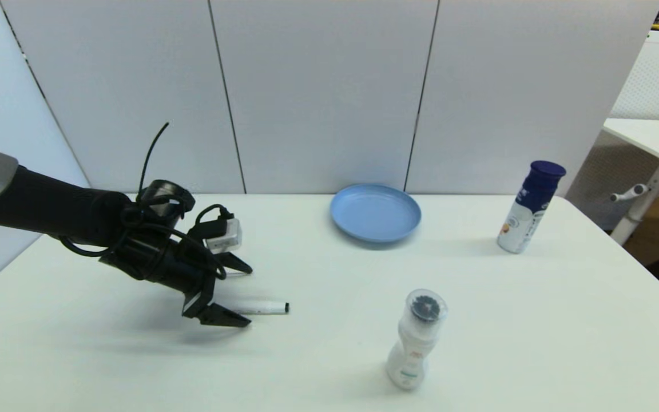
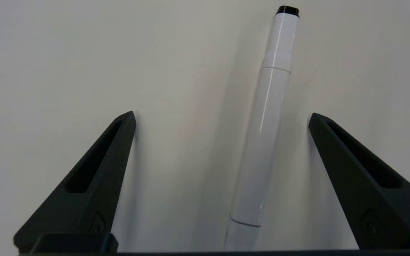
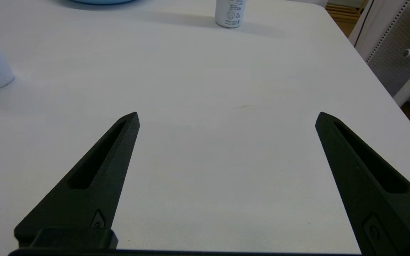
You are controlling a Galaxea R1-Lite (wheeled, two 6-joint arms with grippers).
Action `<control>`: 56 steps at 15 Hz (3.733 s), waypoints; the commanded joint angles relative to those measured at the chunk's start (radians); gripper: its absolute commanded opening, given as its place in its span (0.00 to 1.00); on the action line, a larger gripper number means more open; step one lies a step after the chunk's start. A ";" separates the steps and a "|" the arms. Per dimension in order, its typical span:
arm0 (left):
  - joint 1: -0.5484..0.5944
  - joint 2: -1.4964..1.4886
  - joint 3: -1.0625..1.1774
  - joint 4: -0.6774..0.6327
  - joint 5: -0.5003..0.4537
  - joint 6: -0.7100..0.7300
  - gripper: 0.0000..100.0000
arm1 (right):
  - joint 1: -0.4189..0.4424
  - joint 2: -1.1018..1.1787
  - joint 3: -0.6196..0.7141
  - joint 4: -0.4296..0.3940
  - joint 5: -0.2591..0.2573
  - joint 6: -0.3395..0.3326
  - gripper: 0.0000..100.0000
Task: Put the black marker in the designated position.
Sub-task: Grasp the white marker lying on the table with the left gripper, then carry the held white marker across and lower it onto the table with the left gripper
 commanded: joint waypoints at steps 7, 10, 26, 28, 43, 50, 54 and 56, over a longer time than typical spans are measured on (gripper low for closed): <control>0.001 -0.014 0.006 -0.004 0.004 0.009 1.00 | 0.000 0.001 0.000 0.001 0.001 -0.001 1.00; 0.001 -0.014 0.020 -0.047 0.027 0.008 1.00 | 0.000 -0.002 0.000 -0.001 0.001 -0.001 1.00; -0.001 -0.017 0.037 -0.044 0.020 0.003 0.00 | 0.000 0.001 0.000 0.001 0.001 -0.001 1.00; -0.001 -0.020 0.045 -0.044 0.020 0.003 0.00 | 0.000 -0.002 0.000 -0.001 0.001 -0.001 1.00; -0.308 0.156 -0.624 0.216 0.026 -0.127 0.00 | 0.000 0.001 0.000 -0.001 0.001 -0.001 1.00; -0.447 0.371 -0.777 0.211 0.015 -0.147 0.00 | 0.000 -0.002 0.000 -0.001 0.001 -0.001 1.00; -0.461 0.408 -0.777 0.177 0.017 -0.147 0.00 | 0.000 -0.002 0.000 -0.001 0.001 -0.001 1.00; -0.461 0.413 -0.777 0.165 0.017 -0.146 0.00 | 0.000 0.001 0.000 0.001 0.001 -0.001 1.00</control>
